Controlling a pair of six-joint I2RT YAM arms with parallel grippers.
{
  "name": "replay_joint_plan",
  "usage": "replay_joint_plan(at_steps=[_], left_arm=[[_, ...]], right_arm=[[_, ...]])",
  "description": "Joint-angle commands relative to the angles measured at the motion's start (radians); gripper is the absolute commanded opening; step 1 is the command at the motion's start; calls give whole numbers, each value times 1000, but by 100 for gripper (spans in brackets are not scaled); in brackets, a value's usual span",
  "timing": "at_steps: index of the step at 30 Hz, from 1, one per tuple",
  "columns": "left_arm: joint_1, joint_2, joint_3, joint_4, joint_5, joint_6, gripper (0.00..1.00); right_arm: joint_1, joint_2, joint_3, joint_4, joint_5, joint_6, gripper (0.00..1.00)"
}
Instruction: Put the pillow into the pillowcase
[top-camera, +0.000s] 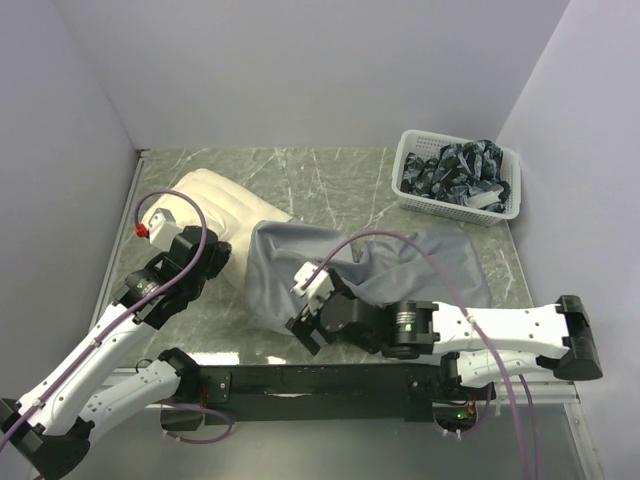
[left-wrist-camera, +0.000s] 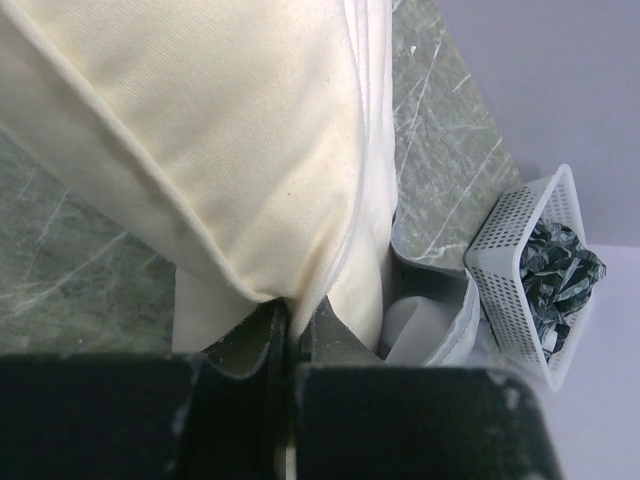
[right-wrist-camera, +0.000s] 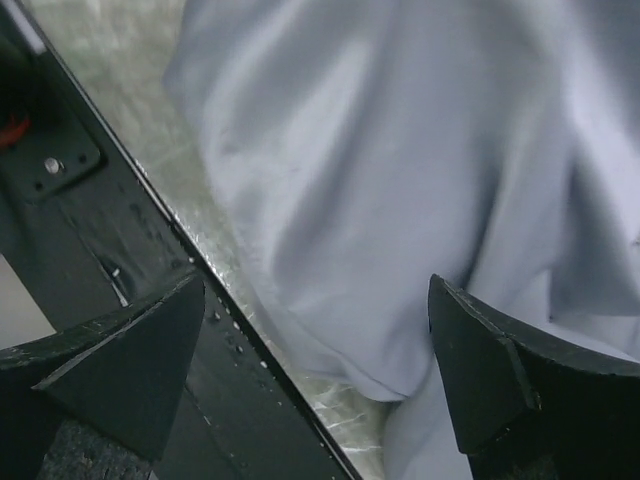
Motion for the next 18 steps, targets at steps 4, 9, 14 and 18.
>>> replay_joint_plan(at_steps=[4, 9, 14, 18], left_arm=[[-4, -9, 47, 120, -17, -7, 1], [-4, -8, 55, 114, -13, 30, 1], [-6, -12, 58, 119, 9, 91, 1], [-6, -26, 64, 105, 23, 122, 1]], right_arm=[[34, 125, -1, 66, 139, 4, 99], [34, 222, 47, 19, 217, 12, 86], [-11, 242, 134, -44, 255, -43, 54], [-81, 155, 260, -101, 122, -108, 28]])
